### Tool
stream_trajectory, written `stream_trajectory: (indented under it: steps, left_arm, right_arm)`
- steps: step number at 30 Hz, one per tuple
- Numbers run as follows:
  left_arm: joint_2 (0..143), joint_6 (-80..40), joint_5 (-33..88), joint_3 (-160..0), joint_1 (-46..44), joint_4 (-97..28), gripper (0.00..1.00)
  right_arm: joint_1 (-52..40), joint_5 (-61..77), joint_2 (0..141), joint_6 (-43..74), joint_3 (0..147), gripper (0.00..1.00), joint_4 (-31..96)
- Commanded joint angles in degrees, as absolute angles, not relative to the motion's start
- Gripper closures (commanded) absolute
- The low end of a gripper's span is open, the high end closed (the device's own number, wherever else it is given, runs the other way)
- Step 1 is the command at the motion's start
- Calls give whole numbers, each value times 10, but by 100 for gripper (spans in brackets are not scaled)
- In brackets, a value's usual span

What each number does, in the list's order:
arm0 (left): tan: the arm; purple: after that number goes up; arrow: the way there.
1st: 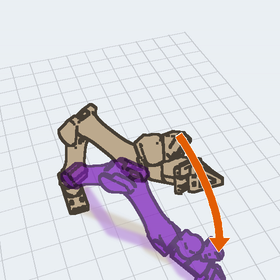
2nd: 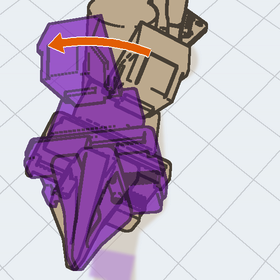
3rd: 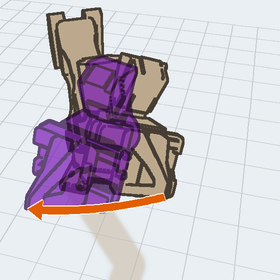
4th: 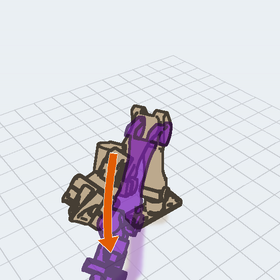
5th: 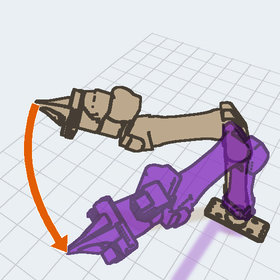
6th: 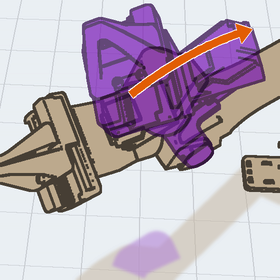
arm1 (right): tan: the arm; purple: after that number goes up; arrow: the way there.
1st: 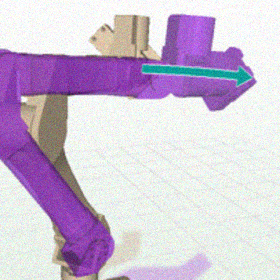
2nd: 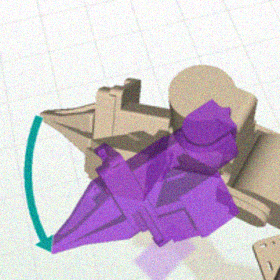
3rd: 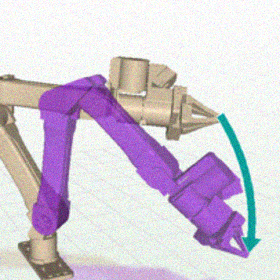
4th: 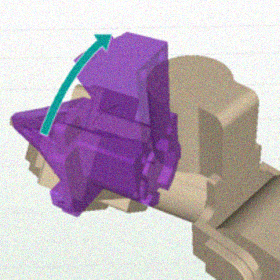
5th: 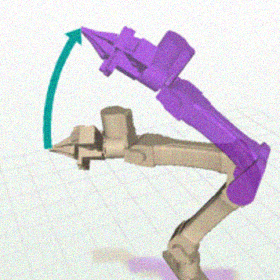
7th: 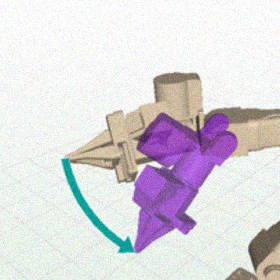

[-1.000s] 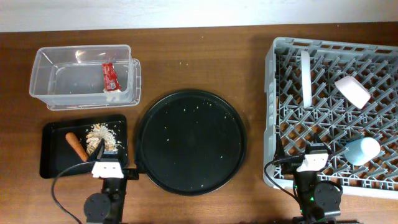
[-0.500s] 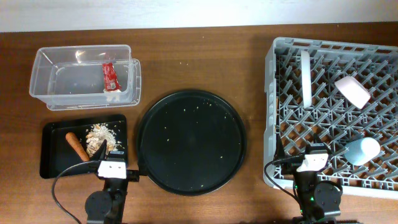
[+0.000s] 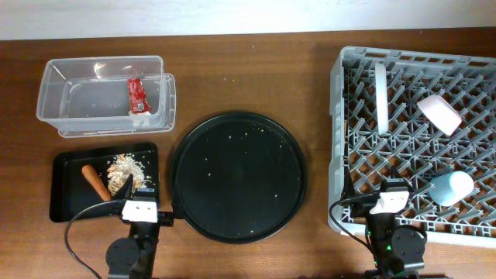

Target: Sort waste into correct bins and load items into the dishwasher rack

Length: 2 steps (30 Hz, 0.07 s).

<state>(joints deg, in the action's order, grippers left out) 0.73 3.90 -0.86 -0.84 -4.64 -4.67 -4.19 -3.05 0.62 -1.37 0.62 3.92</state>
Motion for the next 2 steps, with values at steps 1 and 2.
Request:
stream_trajectory:
  steps: [1,2]
  left_arm:
    - [3,51,-2,-5,-45,-48,1]
    - [3,51,-2,-5,-45,-48,1]
  right_arm:
    - [-44,-37,2,-13,3,2,43]
    - [-44,-37,2,-13,3,2,43]
